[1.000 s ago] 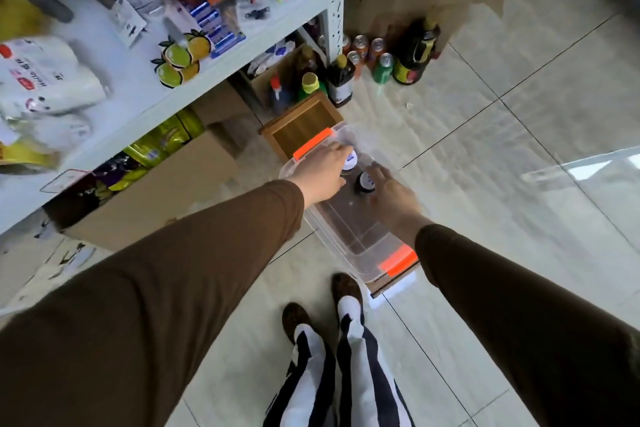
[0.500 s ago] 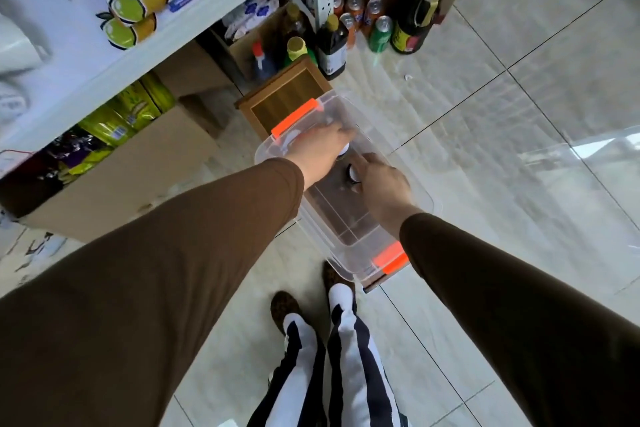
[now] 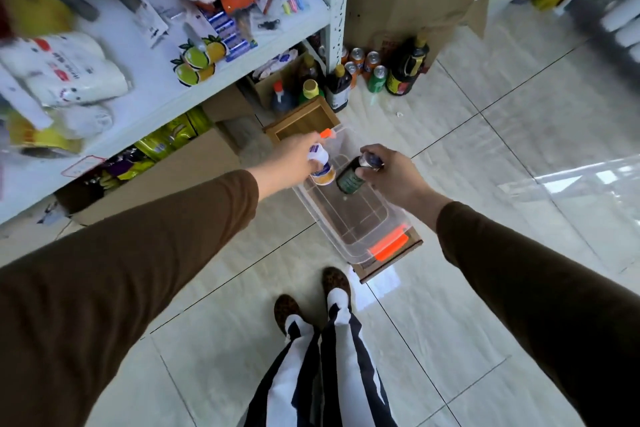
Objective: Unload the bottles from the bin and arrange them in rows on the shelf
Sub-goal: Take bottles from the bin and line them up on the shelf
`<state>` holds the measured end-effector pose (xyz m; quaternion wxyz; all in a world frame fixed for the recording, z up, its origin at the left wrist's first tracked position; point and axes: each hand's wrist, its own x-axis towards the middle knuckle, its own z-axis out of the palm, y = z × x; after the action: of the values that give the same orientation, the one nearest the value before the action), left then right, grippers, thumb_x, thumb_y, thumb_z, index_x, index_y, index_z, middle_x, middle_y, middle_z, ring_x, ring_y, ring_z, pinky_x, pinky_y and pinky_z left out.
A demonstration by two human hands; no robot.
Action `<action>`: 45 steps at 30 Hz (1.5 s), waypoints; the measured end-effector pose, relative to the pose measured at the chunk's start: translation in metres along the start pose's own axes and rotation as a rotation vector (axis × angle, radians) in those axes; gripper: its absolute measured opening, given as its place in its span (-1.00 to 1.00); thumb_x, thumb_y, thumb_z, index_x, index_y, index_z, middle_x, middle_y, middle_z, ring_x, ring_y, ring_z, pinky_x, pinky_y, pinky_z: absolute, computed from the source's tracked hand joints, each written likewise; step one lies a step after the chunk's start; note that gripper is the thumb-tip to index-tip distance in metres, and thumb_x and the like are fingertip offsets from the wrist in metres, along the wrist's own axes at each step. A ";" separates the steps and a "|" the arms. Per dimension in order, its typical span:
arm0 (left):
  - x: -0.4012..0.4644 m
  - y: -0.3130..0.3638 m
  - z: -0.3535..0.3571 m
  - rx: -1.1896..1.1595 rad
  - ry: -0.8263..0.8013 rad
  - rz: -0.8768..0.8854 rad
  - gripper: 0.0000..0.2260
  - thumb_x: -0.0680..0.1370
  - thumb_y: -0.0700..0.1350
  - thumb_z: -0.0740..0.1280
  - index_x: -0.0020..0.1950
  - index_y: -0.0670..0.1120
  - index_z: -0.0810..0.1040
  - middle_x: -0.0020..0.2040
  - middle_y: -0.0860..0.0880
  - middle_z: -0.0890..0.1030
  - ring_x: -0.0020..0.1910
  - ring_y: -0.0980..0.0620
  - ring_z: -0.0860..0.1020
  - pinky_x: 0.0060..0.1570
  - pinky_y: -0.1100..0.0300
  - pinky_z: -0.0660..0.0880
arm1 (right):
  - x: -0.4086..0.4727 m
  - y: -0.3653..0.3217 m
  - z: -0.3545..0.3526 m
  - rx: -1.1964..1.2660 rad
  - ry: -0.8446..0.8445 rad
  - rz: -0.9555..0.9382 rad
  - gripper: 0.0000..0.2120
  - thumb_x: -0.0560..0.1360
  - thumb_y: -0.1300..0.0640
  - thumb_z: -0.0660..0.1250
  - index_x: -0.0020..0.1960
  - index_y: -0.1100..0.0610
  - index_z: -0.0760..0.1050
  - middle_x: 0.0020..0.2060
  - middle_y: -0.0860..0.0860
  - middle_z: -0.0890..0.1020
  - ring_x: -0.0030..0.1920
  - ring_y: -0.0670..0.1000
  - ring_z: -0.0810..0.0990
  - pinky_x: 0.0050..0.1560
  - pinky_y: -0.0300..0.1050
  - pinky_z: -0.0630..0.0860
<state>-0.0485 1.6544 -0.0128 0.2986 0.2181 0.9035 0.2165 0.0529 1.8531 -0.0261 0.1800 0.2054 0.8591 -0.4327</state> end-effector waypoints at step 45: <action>-0.301 -0.054 -0.552 -0.421 0.812 0.037 -0.73 0.52 -0.07 0.45 0.18 -0.08 0.54 0.14 -0.03 0.63 0.07 0.03 0.59 -0.06 0.23 0.50 | -0.068 -0.651 -0.094 0.026 0.108 -0.840 -0.59 0.32 -0.18 0.53 -0.13 0.15 0.54 -0.26 0.02 0.57 -0.25 0.02 0.55 -0.05 0.14 0.61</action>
<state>-0.1947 1.3089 0.4950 -0.0459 0.0661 0.8796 0.4688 -0.2332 1.5640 0.4956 -0.0601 -0.1381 0.8709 -0.4679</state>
